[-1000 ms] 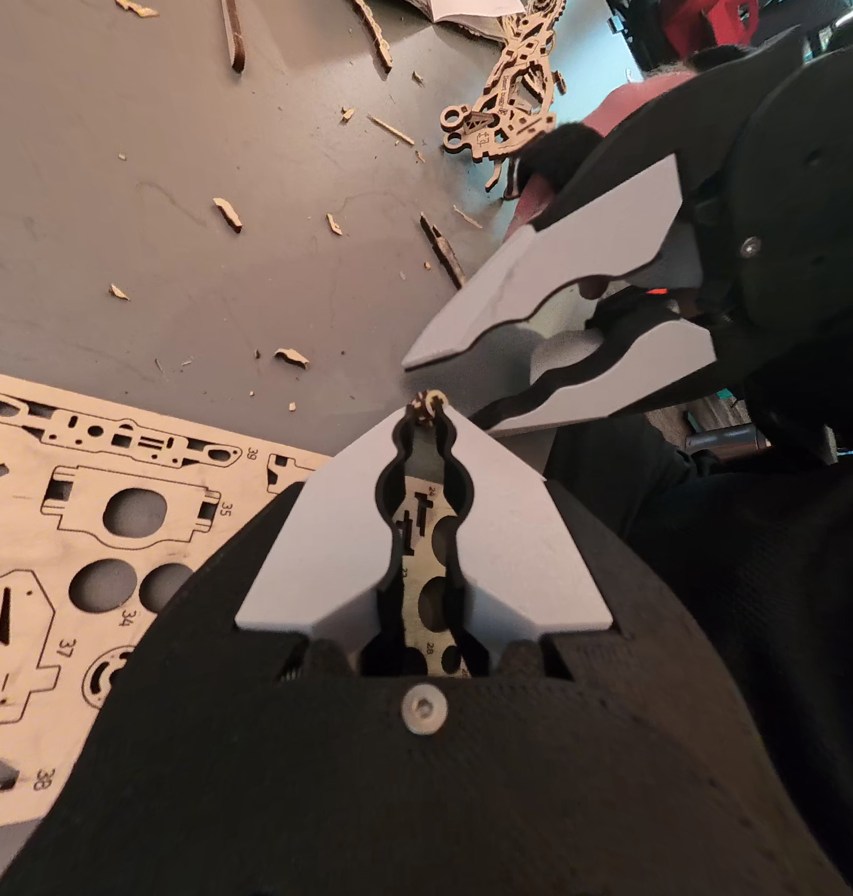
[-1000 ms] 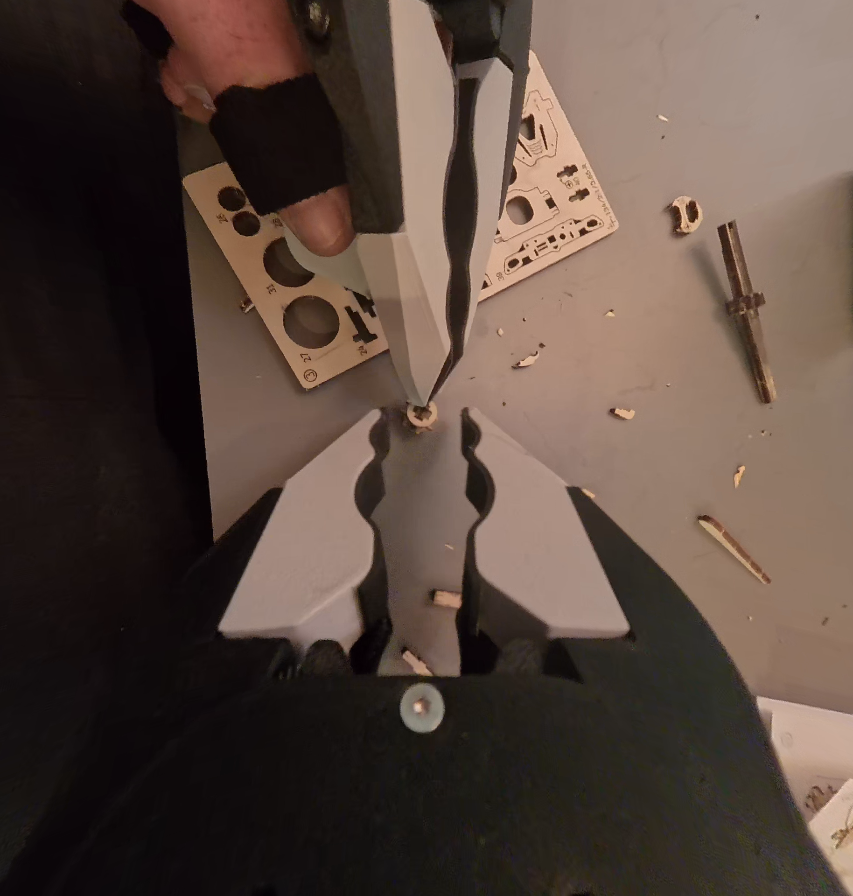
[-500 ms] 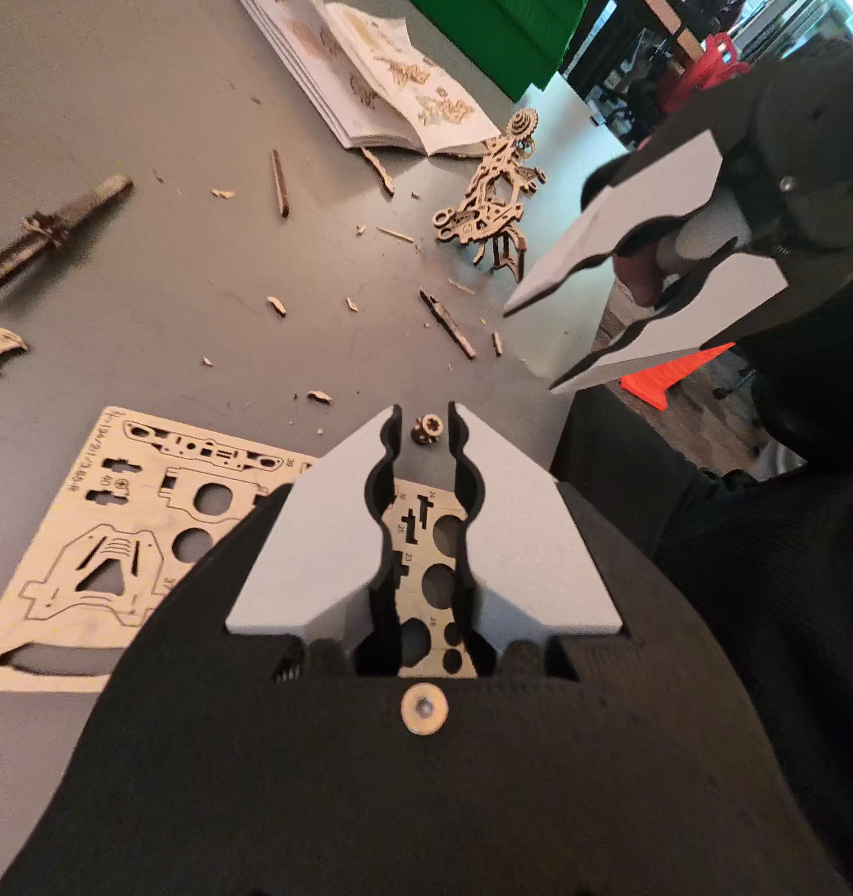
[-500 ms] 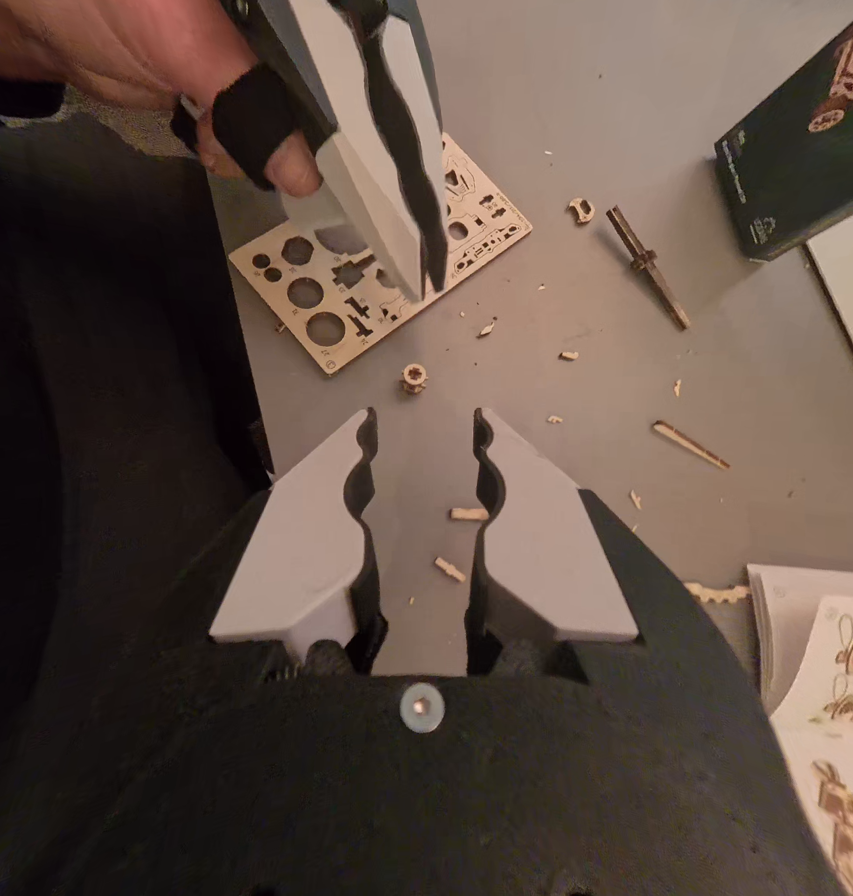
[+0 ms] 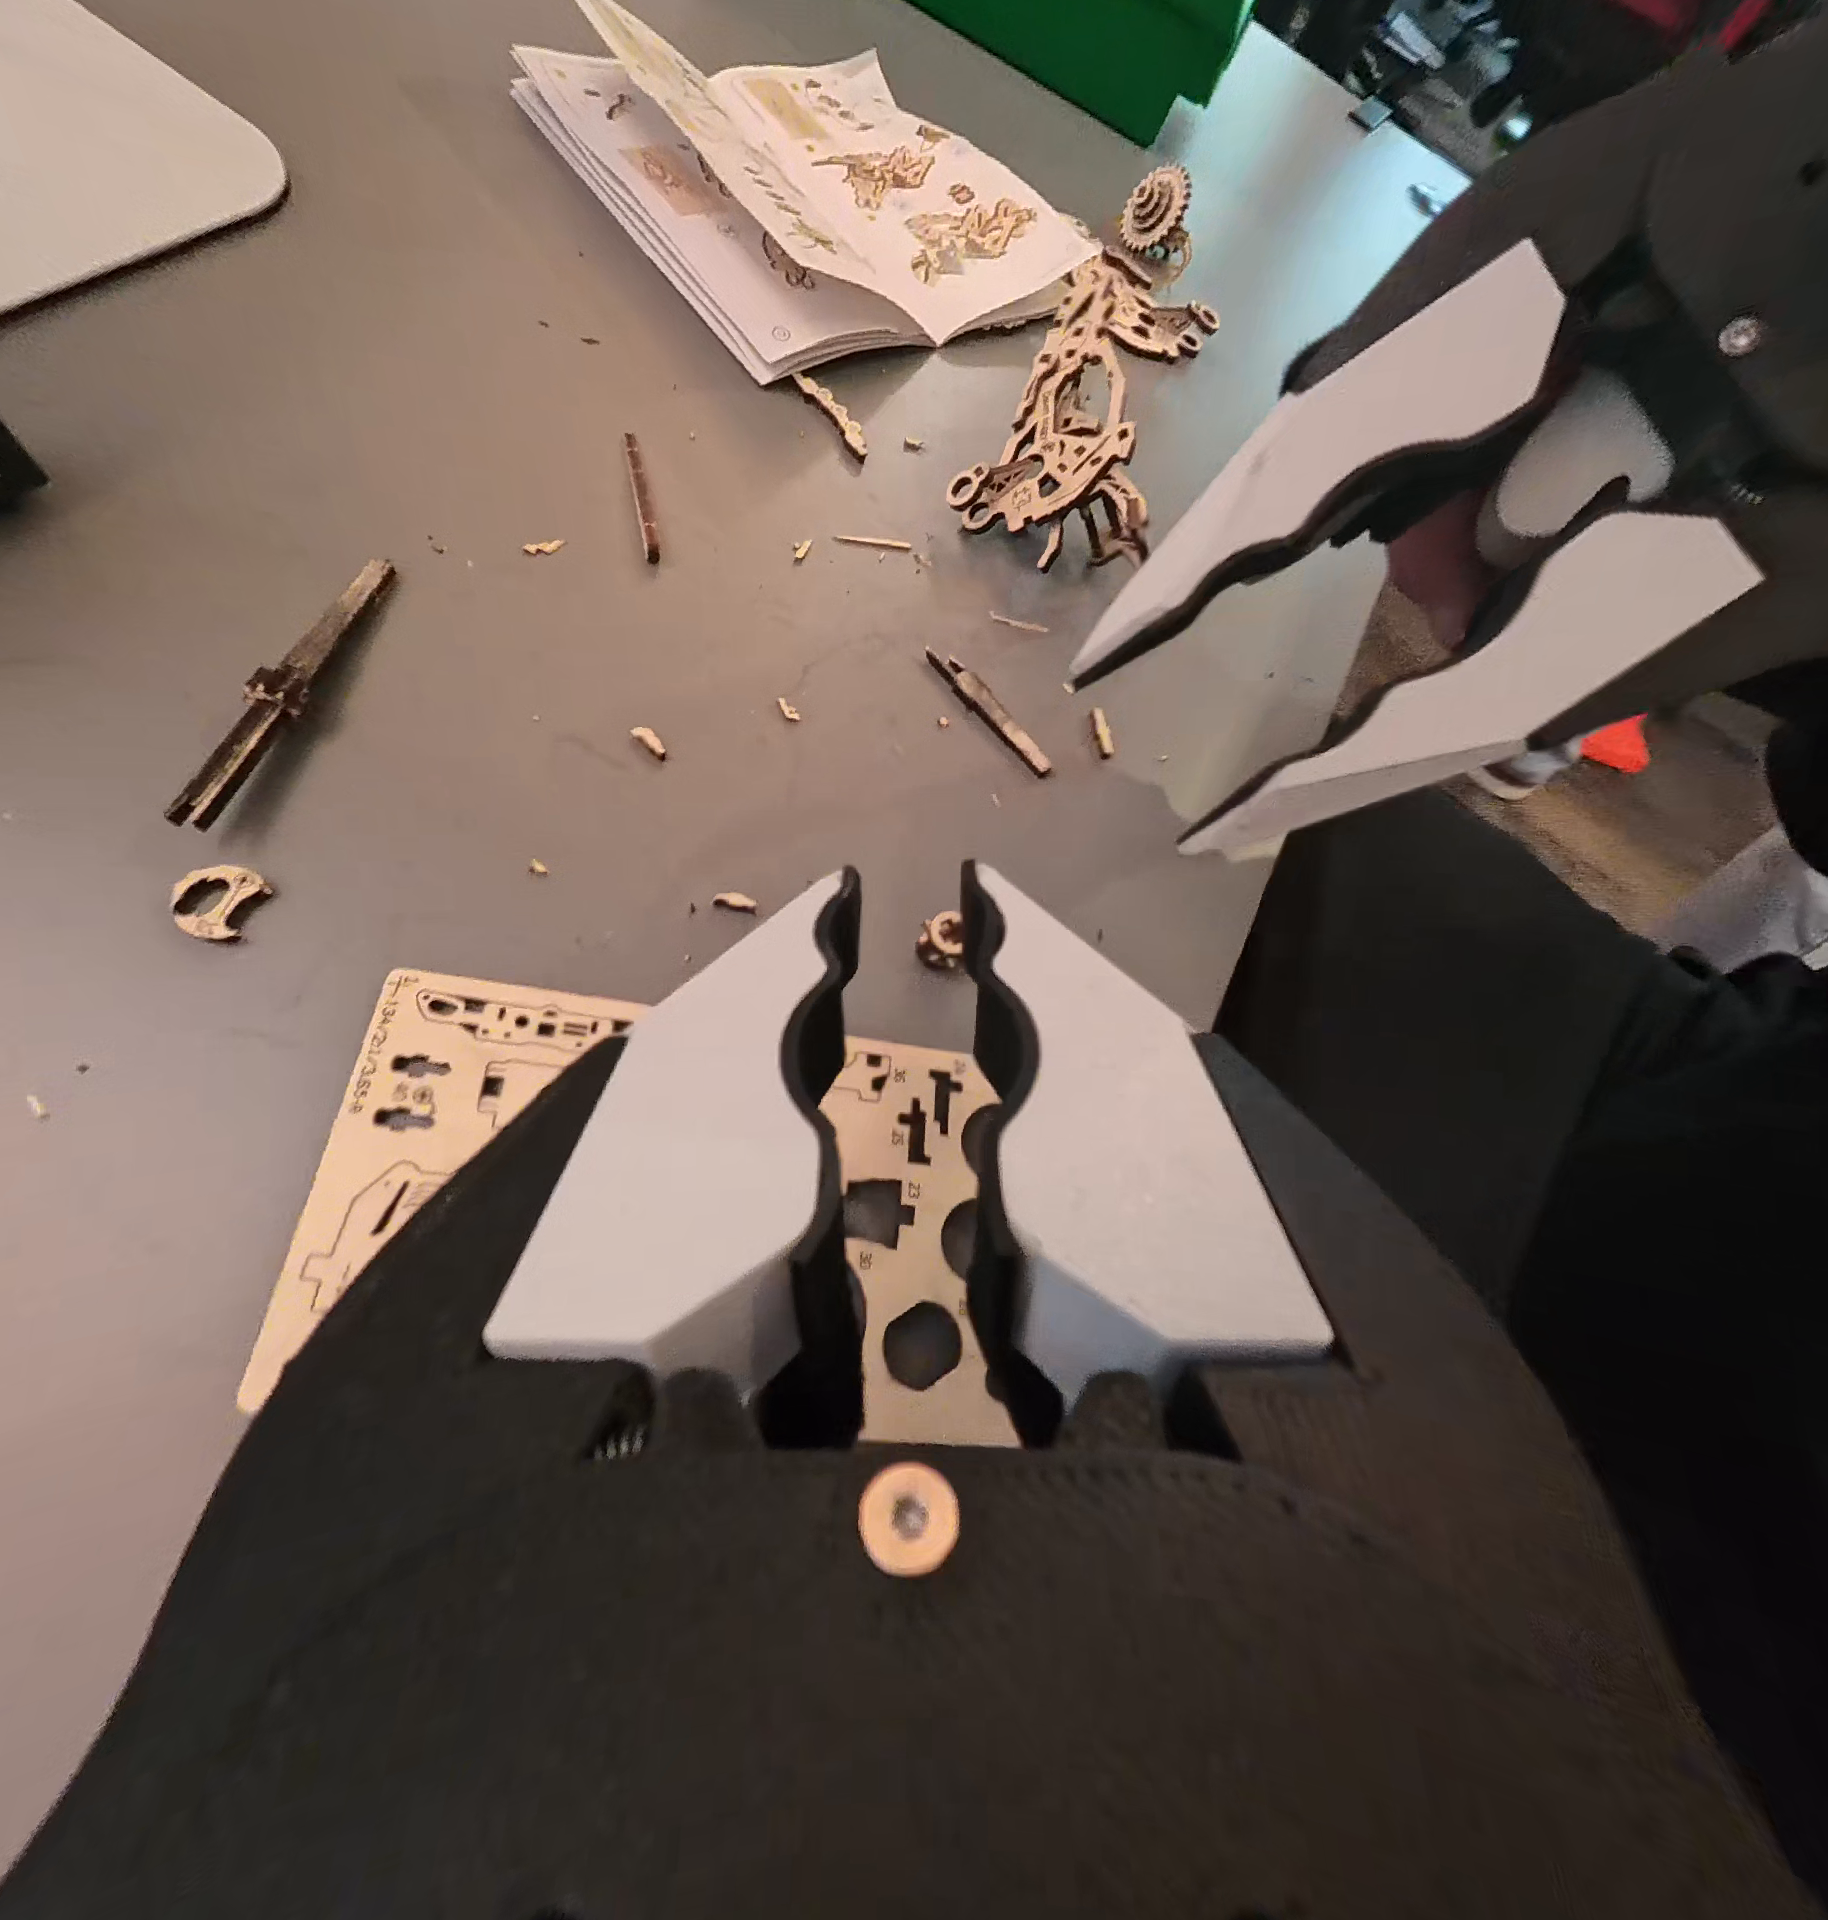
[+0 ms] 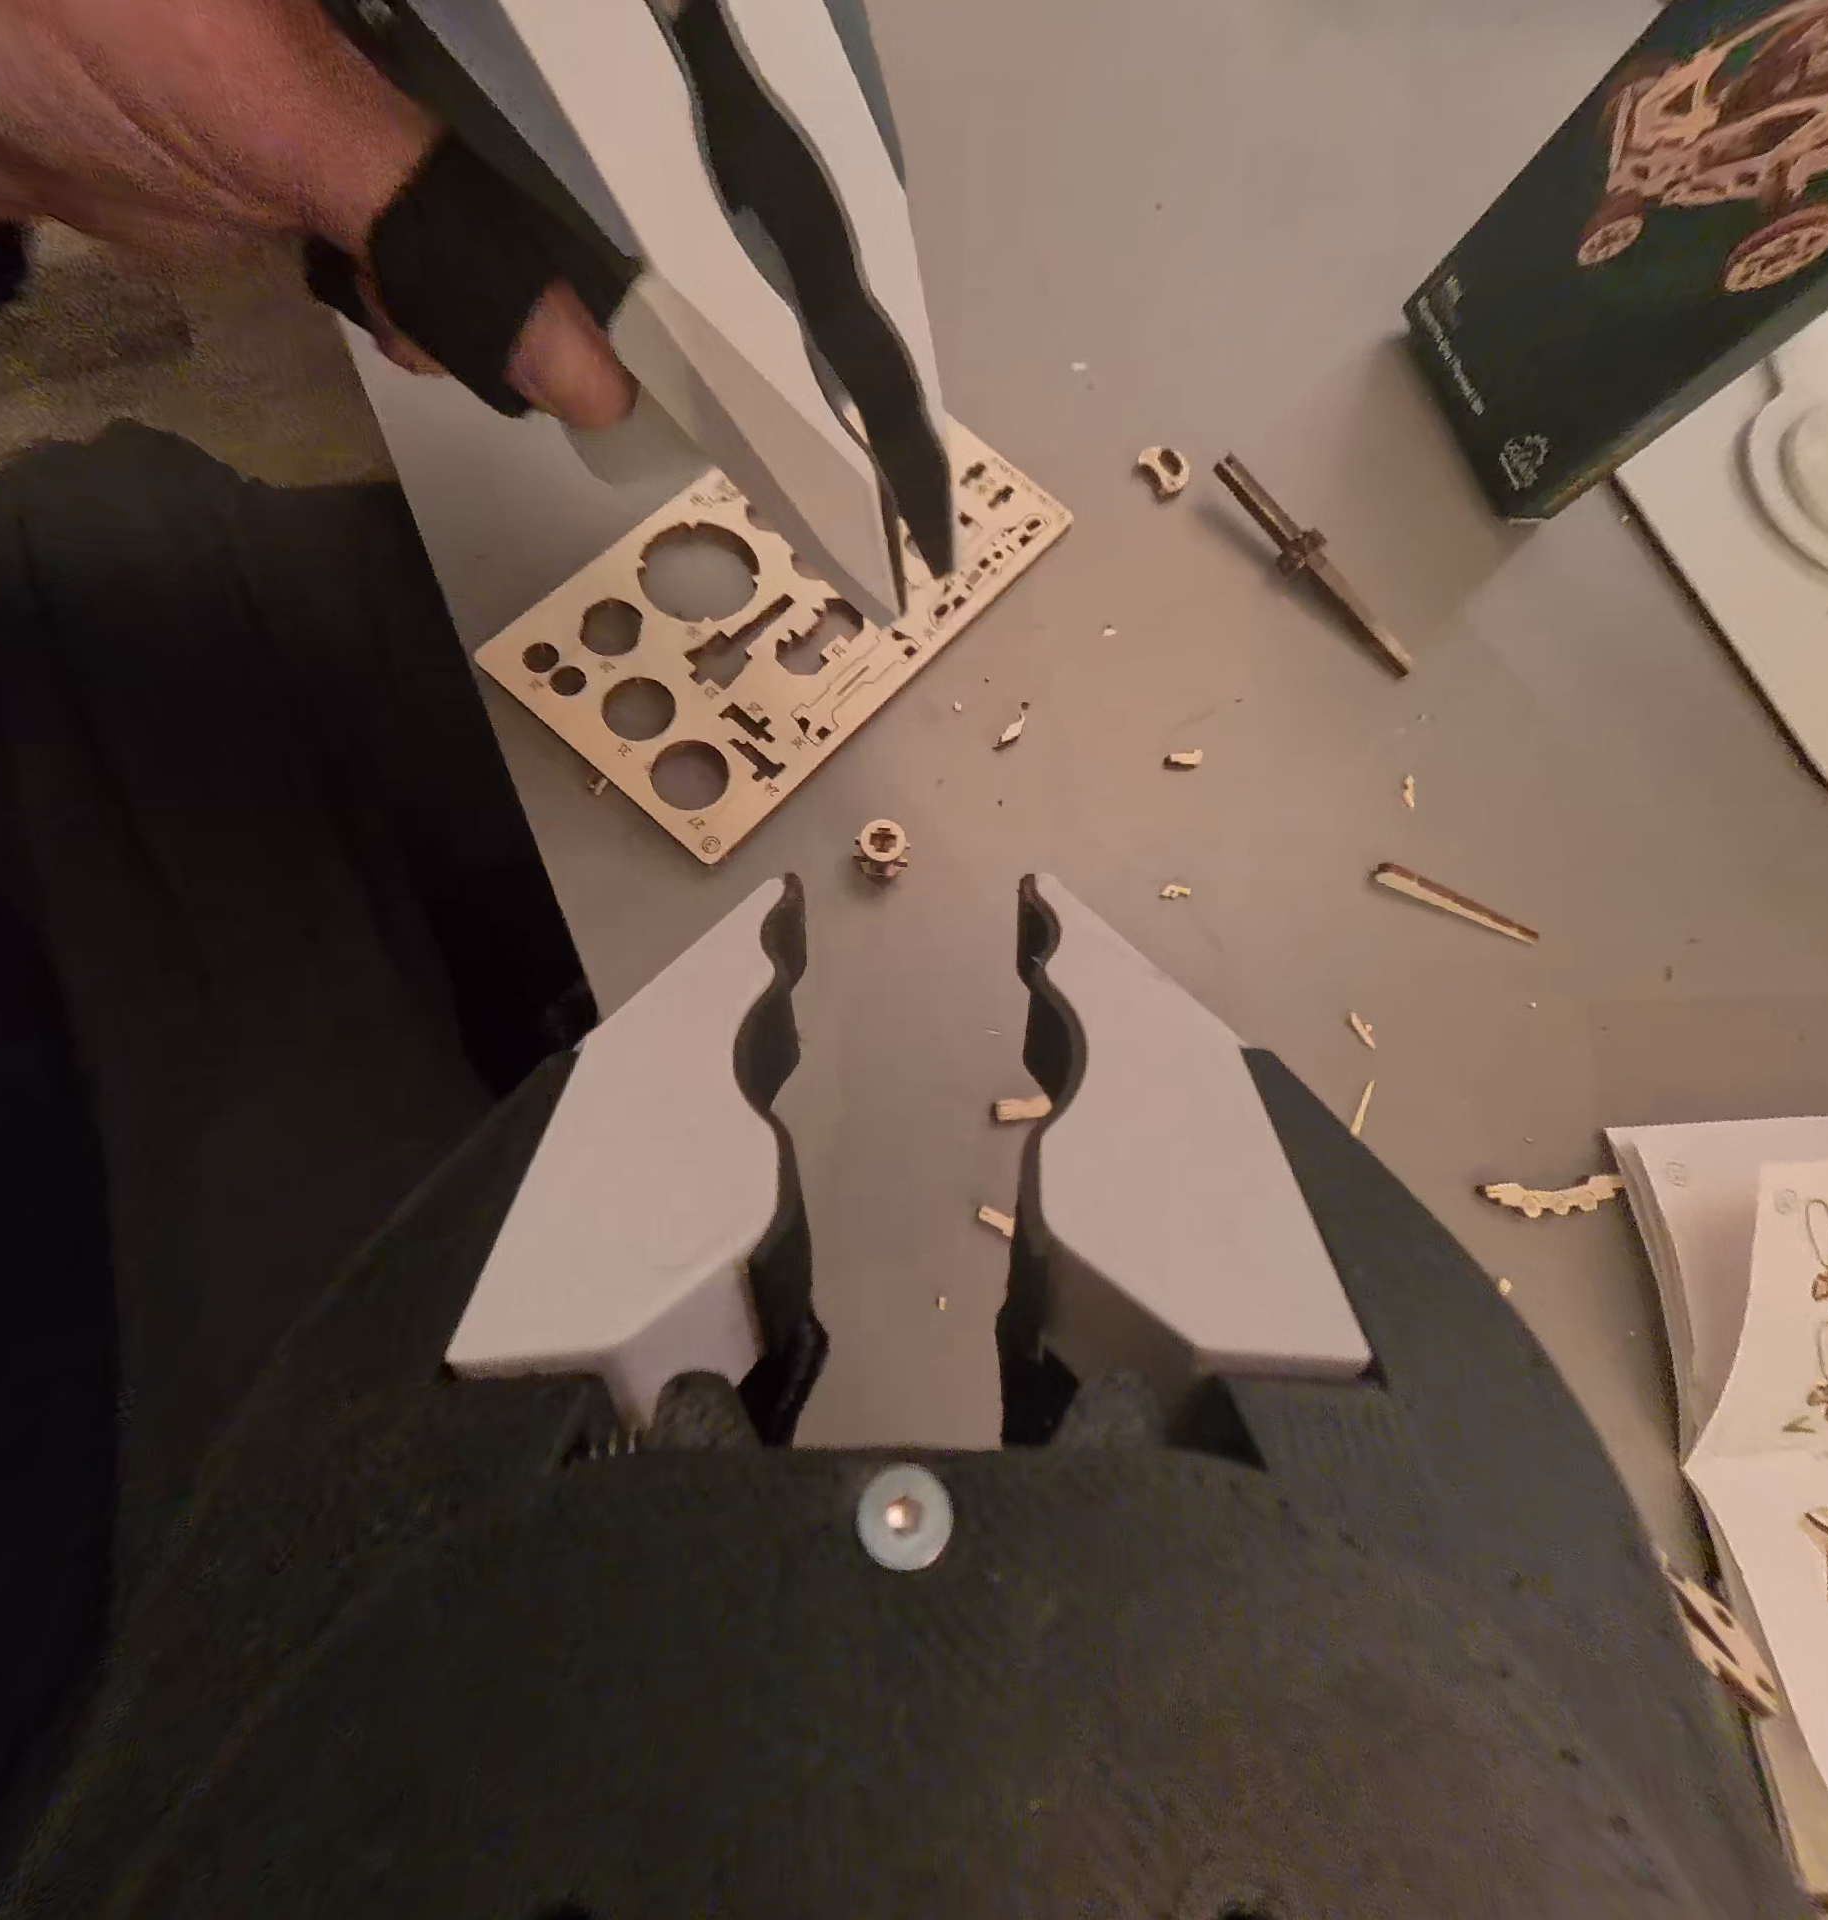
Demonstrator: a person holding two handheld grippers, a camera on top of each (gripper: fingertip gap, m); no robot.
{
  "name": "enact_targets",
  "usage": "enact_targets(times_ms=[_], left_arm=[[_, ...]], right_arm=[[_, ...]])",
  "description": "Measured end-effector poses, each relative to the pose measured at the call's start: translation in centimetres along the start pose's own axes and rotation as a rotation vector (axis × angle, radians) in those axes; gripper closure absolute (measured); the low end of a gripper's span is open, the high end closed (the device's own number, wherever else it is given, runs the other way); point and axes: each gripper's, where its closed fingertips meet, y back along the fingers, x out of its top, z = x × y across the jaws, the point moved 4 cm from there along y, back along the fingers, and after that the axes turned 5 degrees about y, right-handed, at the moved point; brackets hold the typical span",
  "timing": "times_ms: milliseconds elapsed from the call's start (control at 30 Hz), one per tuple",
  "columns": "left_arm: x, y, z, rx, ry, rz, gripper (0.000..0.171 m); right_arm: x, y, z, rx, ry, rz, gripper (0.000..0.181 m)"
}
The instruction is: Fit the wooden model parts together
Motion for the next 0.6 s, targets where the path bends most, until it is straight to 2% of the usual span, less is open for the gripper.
enact_targets(times_ms=[200, 333, 600], left_arm=[[-1.9, 1.5, -0.1, 0.052, 0.089, 0.048, 0.157], [-3.2, 2.3, 0.4, 0.068, 0.118, 0.083, 0.158], [-2.9, 2.3, 0.0, 0.065, 0.093, 0.074, 0.159]], right_arm=[[0.5, -1.8, 0.1, 0.011, 0.049, -0.036, 0.160], [0.4, -3.7, -0.5, 0.036, 0.102, -0.083, 0.164], [-0.8, -6.1, -0.5, 0.046, 0.163, -0.170, 0.170]])
